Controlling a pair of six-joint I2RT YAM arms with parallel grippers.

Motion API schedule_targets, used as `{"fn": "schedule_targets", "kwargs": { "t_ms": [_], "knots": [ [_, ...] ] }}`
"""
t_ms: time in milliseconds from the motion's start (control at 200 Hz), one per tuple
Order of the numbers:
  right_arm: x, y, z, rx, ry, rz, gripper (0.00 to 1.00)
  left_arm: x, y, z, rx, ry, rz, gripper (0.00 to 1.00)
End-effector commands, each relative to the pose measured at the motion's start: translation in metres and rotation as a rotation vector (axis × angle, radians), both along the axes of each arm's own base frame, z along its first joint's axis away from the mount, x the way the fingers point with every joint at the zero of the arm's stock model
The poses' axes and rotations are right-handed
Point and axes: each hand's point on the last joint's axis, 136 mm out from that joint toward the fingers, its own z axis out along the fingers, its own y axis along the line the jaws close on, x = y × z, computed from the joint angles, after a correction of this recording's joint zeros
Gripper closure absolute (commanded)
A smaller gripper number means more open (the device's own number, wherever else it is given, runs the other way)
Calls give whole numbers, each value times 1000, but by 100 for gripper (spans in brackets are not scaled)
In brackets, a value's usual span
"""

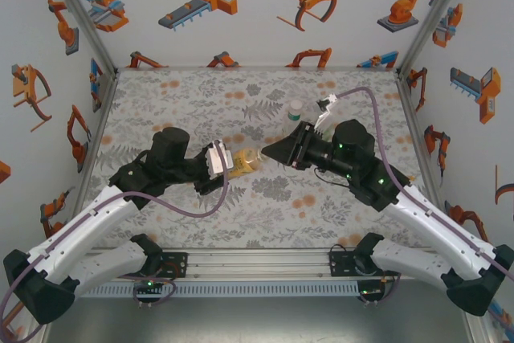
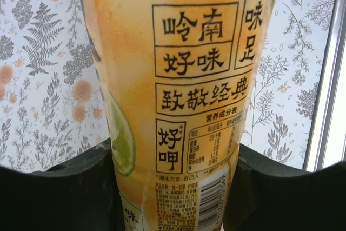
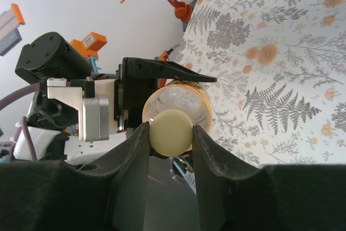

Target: Screw on the bottle caps

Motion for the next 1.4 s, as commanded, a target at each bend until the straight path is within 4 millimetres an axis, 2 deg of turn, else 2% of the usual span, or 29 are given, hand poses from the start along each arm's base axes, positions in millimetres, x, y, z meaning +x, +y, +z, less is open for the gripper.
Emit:
{"fn": "schedule_targets", "kwargs": {
  "t_ms": [0, 200, 381, 481, 776, 981, 1217, 1302, 1397],
  "knots": [
    [-8, 7, 8, -53, -74, 47, 83, -3, -10, 20, -66, -41, -47, 100],
    [-6, 17, -1, -80, -70, 56, 82, -1, -9, 25, -97, -31, -36, 100],
    [-4, 24, -4, -79, -78, 62, 76, -2, -8, 34, -152, -28, -47, 100],
    [-5, 24, 1, -75, -97, 60, 69, 0, -7, 36, -162, -28, -42, 100],
    [-10, 7, 29, -63, -199, 32, 44, -5, -8, 37, -167, -29, -73, 100],
    [-19, -9, 52, -111, -339, 29, 36, -10, -9, 35, -167, -17, -102, 100],
    [-46, -18, 74, -236, -651, 156, 35, -20, -13, 32, -162, 10, -162, 100],
    [-69, -13, 74, -277, -834, 293, 37, -23, -14, 30, -152, 22, -182, 100],
    [-105, -10, 66, -296, -1053, 503, 38, -27, -16, 26, -135, 35, -199, 100]
  ]
}}
